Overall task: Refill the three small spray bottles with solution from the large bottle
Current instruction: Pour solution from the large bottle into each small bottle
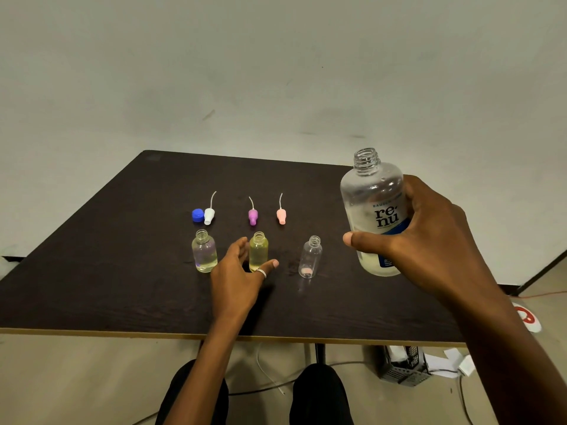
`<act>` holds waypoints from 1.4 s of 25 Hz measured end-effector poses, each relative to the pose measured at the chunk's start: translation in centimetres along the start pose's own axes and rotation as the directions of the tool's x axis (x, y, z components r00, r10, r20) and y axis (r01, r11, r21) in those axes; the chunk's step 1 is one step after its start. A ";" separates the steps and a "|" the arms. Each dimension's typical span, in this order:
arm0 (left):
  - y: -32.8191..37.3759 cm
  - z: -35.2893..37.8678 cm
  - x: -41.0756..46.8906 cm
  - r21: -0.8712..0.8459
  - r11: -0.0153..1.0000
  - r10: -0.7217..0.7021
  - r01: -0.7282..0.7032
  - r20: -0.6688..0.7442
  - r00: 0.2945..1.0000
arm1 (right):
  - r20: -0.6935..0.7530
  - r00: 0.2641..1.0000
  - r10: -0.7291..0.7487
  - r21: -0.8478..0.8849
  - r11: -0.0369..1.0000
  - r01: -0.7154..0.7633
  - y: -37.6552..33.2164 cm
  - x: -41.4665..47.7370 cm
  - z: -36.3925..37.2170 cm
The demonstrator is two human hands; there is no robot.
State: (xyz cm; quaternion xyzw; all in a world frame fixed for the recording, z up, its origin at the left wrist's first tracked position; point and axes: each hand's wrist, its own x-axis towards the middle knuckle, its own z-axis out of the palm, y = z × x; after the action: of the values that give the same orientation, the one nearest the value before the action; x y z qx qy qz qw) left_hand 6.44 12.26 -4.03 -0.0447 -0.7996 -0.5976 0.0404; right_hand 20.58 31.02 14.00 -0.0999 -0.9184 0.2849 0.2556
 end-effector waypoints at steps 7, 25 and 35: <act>1.9 2.3 -7.9 0.146 0.952 0.286 -0.269 -0.116 0.951 | -0.025 1.000 0.019 0.042 0.999 -0.018 0.0 0.1 -0.7; 5.3 5.3 -3.2 -0.078 0.980 0.186 -0.181 0.058 0.981 | -0.018 1.000 -0.012 0.004 1.000 0.012 0.9 0.4 -1.3; 9.7 -1.3 -4.5 -0.215 0.940 0.279 -0.266 0.035 0.960 | 0.041 0.992 -0.121 -0.330 0.935 0.128 1.5 0.6 0.3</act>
State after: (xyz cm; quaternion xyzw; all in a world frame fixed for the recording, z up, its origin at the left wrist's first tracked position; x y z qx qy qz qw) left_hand 12.10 13.64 5.01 -0.1784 -0.7196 -0.6648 0.0916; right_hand 19.97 32.30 13.21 -0.0803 -0.9602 0.1106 0.2437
